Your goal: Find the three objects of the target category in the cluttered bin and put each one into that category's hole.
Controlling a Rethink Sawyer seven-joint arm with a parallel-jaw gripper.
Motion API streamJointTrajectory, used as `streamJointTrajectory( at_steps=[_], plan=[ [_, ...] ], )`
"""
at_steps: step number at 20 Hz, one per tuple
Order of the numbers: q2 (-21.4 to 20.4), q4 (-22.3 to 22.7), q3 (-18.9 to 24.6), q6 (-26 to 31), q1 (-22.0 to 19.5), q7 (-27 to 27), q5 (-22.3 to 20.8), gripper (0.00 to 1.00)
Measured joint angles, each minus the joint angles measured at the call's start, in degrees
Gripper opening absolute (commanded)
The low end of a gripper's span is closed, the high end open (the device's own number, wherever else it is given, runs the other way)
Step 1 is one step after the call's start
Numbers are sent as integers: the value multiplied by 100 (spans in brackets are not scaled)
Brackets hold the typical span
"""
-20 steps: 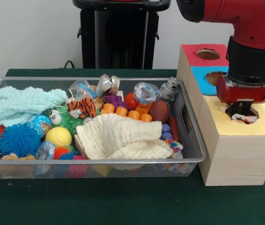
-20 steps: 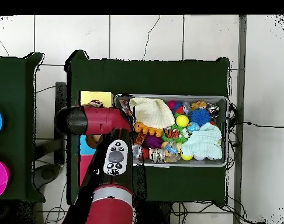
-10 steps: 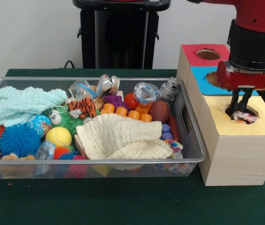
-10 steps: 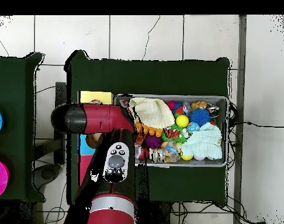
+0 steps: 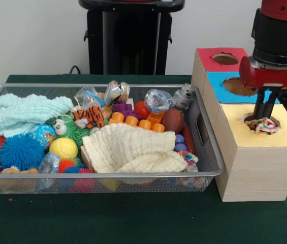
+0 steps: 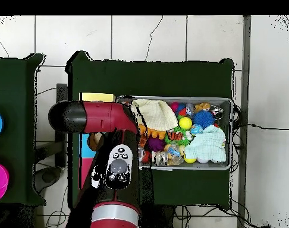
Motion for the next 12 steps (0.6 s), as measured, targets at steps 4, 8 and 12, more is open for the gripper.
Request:
streamJointTrajectory(
  at_steps=[4,8,12],
  plan=[
    [-1,-114,0,220,-6,0,2,0],
    [-1,-256,0,526,-6,0,2,0],
    [-6,-339,-6,726,-6,0,4,0]
  ],
)
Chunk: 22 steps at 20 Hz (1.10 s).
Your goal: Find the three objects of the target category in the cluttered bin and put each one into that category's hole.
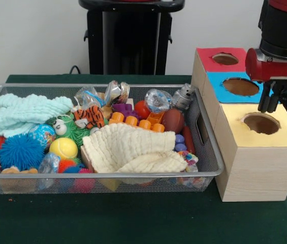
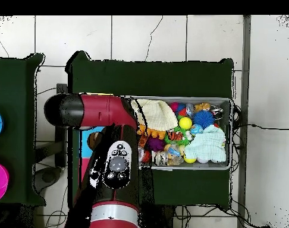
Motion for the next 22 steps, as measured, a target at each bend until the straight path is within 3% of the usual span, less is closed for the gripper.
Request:
streamJointTrajectory(
  at_steps=[13,22],
  plan=[
    [-73,-3,-27,132,-14,0,-24,0],
    [-421,43,-29,133,-319,0,-68,0]
  ],
)
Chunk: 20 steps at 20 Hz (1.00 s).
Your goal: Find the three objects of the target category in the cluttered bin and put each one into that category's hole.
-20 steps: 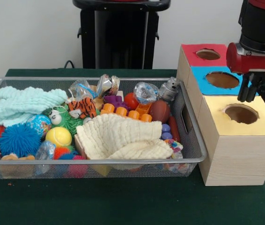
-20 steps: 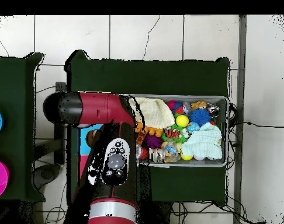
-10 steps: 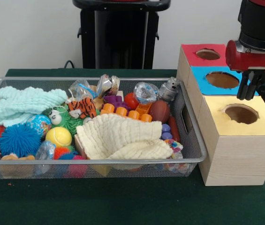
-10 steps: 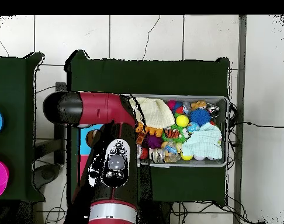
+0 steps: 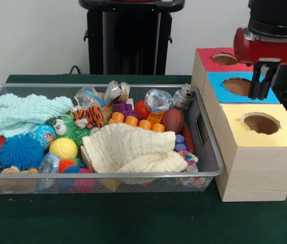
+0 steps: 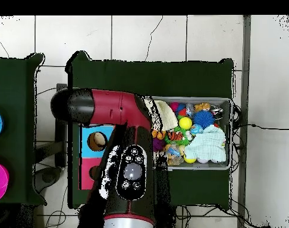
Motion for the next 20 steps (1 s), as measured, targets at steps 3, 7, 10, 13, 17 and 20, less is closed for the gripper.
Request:
streamJointTrajectory(
  at_steps=[3,7,10,13,17,20],
  plan=[
    [-129,0,-1,0,-137,0,-61,0],
    [-230,0,-2,0,-282,0,-125,0],
    [-285,0,2,0,-399,0,-194,0],
    [-317,2,13,0,-494,0,-277,0],
    [-386,28,73,-26,-680,0,-449,0],
    [-404,42,126,-91,-772,0,-537,0]
  ],
)
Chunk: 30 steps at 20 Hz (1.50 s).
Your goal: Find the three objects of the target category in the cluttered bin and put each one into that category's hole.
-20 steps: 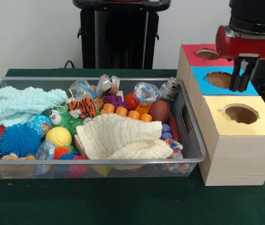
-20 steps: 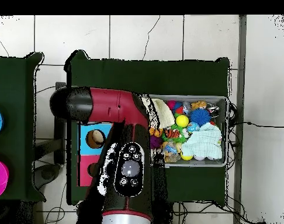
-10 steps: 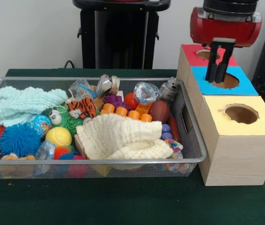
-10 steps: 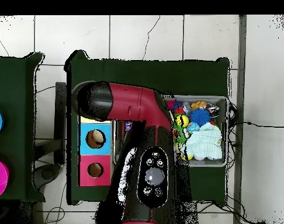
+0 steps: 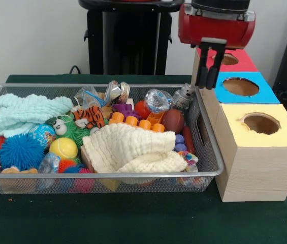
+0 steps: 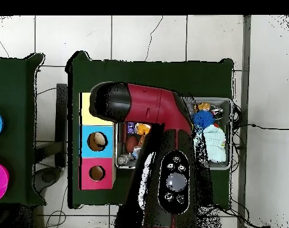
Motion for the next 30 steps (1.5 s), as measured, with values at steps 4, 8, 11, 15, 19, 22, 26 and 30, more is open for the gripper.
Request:
streamJointTrajectory(
  at_steps=[4,8,11,15,19,22,26,30],
  plan=[
    [-7,31,146,-182,-201,0,-145,0],
    [-9,108,313,-396,-414,0,-295,0],
    [-9,167,390,-472,-501,0,-365,0],
    [-13,305,518,-618,-633,0,-574,0],
    [-16,381,603,-641,-694,0,-690,0],
    [-18,418,715,-641,-764,0,-806,0],
    [-35,444,829,-641,-844,0,-921,0],
    [-61,462,944,-641,-952,0,-1033,0]
  ],
)
